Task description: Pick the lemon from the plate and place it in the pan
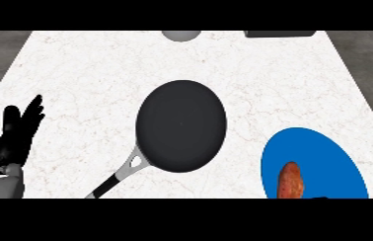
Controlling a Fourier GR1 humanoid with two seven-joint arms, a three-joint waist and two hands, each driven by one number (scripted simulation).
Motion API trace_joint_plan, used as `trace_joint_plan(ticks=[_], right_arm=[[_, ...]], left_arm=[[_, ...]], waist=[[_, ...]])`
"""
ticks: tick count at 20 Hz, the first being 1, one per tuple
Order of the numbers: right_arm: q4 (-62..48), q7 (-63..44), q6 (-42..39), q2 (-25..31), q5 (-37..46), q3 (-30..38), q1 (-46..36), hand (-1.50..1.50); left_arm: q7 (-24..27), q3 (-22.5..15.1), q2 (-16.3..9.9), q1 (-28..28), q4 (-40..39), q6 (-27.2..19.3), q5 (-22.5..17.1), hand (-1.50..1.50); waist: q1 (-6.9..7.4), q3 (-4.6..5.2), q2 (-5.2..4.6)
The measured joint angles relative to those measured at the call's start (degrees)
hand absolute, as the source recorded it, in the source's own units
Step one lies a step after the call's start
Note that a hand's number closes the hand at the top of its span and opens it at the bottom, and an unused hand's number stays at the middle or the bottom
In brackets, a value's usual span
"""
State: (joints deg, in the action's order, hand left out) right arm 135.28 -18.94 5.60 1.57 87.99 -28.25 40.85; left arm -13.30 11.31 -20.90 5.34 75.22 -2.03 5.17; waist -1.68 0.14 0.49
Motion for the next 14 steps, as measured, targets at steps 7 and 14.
trace_joint_plan(ticks=[7, 14], right_arm=[[-1.6, -13.9, -0.6, -1.3, 8.4, -14.4, -9.7, 1.50], [-12.8, -29.2, -0.3, -1.5, -1.3, -12.2, -32.2, 1.50]], left_arm=[[0.7, -0.8, 1.3, 1.5, -0.8, -0.4, 1.1, 0.00], [-1.1, -1.9, 2.1, 2.6, 0.7, -0.3, 1.8, 0.00]], waist=[[1.31, -0.06, -0.41], [2.49, -0.10, -0.77]])
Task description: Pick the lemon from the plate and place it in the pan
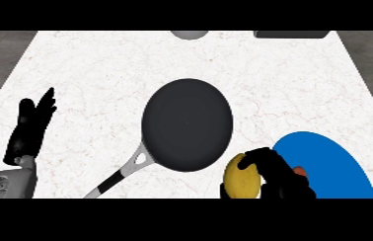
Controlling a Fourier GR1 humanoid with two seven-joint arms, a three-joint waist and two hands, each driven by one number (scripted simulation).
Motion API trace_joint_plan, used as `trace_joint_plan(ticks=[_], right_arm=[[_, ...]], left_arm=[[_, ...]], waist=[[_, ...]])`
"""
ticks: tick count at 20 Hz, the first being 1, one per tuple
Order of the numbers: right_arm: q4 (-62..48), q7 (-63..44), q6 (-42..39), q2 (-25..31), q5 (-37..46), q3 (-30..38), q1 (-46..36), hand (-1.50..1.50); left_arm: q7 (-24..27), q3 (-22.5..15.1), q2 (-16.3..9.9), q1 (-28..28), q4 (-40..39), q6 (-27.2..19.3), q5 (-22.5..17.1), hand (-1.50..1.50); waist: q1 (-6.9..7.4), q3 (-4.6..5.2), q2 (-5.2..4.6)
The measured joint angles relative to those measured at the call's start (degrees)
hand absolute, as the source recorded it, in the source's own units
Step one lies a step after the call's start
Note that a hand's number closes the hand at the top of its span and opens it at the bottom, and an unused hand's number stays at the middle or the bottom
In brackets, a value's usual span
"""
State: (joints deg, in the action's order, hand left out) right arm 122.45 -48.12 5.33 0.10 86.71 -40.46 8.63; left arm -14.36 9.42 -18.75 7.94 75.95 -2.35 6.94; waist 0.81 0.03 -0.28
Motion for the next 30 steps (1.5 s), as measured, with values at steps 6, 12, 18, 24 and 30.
trace_joint_plan(ticks=[6, 12, 18, 24, 30], right_arm=[[-16.6, -5.9, 6.4, 0.0, -12.1, 6.4, -18.3, 1.50], [-37.2, -5.6, 15.5, 0.0, -22.1, 10.5, -32.0, 1.50], [-57.8, 1.2, 26.3, 0.0, -33.4, 12.3, -41.6, 1.50], [-69.9, 8.8, 35.9, 0.0, -48.7, 11.3, -47.0, -1.50], [-78.9, 18.4, 40.9, -0.1, -62.6, 10.9, -51.1, -1.50]], left_arm=[[0.4, -0.3, 0.6, 0.5, -0.7, -0.5, 0.8, 0.00], [0.4, -0.1, 0.8, 0.9, -1.0, -0.1, 0.9, 0.00], [1.0, 0.0, 0.7, 0.7, -0.9, 0.2, 1.0, 0.00], [0.7, -0.9, 1.2, 1.8, -0.5, 0.8, 1.3, 0.00], [0.3, -1.4, 1.7, 3.9, -1.4, 0.9, 1.7, 0.00]], waist=[[0.42, -0.02, -0.07], [0.63, -0.05, -0.08], [1.33, -0.08, -0.29], [2.79, -0.15, -0.72], [4.22, -0.20, -1.23]])
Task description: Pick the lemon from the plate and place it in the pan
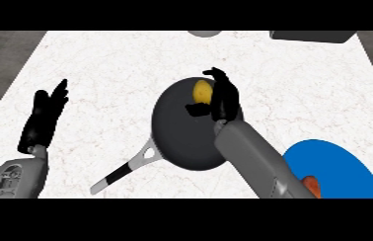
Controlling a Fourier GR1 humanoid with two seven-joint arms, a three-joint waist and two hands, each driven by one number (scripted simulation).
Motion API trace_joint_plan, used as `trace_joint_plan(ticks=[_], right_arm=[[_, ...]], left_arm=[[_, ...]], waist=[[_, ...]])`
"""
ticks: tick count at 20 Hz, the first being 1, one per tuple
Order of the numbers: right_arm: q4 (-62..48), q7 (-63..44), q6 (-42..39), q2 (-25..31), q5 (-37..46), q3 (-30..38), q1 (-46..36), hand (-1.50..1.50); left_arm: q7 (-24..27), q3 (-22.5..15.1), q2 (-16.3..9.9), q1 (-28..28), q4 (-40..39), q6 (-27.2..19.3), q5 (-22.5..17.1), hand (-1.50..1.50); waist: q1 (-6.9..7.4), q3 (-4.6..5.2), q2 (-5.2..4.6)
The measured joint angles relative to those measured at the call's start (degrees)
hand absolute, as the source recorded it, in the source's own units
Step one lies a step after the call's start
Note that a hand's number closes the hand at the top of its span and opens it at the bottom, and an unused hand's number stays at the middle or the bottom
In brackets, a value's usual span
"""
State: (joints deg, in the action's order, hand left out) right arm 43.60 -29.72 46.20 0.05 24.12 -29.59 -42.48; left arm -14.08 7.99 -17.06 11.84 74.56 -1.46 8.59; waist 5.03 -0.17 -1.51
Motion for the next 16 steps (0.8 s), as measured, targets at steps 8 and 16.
trace_joint_plan(ticks=[8, 16], right_arm=[[-3.5, 11.8, 7.9, 0.1, -11.7, -0.5, -3.1, -1.50], [-2.3, 21.5, 15.9, 0.3, -20.6, 0.7, -2.2, -1.50]], left_arm=[[0.2, -0.1, -0.3, 0.3, -0.1, 1.0, -0.2, 0.00], [0.4, 0.9, -0.5, -0.7, -0.2, 0.6, -0.3, 0.00]], waist=[[0.97, -0.04, -0.14], [-0.94, 0.03, 0.51]])
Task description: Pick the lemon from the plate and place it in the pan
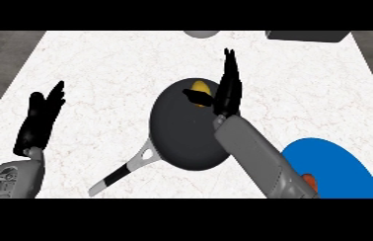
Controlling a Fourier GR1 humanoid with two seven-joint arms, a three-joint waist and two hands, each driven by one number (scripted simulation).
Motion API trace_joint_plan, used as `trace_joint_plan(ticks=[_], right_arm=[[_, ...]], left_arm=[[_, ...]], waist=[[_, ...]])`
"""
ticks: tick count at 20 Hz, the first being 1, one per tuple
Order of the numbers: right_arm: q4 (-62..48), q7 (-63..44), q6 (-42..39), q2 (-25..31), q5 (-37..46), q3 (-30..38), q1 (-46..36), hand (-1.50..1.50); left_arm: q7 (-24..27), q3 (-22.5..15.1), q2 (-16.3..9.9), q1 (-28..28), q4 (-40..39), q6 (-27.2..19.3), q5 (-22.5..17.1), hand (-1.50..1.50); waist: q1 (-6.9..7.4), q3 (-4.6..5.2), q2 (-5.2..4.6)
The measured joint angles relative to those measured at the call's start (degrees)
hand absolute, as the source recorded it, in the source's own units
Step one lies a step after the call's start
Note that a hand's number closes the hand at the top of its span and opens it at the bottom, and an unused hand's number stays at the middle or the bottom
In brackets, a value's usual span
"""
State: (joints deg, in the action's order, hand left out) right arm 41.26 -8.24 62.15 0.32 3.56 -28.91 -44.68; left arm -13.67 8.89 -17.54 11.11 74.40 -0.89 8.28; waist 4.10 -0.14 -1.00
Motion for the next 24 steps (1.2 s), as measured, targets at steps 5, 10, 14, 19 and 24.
trace_joint_plan(ticks=[5, 10, 14, 19, 24], right_arm=[[4.5, 1.5, 2.0, 0.9, -0.6, 2.1, 4.5, -1.50], [17.4, 0.8, 2.4, 6.2, 0.7, 2.1, 14.5, -1.50], [31.8, -1.1, 1.5, 12.3, 1.3, 0.9, 24.9, -1.50], [50.3, -1.6, -0.7, 22.4, 0.1, 1.0, 39.7, -1.50], [64.4, 2.1, -4.8, 30.9, -4.2, 4.7, 54.0, -1.50]], left_arm=[[0.8, 2.0, -0.9, -2.5, -0.2, -0.2, -0.5, 0.00], [0.5, 3.3, -1.8, -4.7, 0.9, 0.3, -1.1, 0.00], [-0.6, 3.7, -1.7, -5.4, 2.2, 0.0, -1.2, 0.00], [-0.3, 3.8, -1.4, -6.2, 2.4, -0.3, -0.9, 0.00], [-0.8, 3.3, -0.8, -6.0, 3.2, -0.5, -0.4, 0.00]], waist=[[-2.91, 0.10, 0.81], [-4.67, 0.15, 1.37], [-5.58, 0.18, 1.59], [-6.02, 0.18, 1.56], [-5.71, 0.14, 1.38]])
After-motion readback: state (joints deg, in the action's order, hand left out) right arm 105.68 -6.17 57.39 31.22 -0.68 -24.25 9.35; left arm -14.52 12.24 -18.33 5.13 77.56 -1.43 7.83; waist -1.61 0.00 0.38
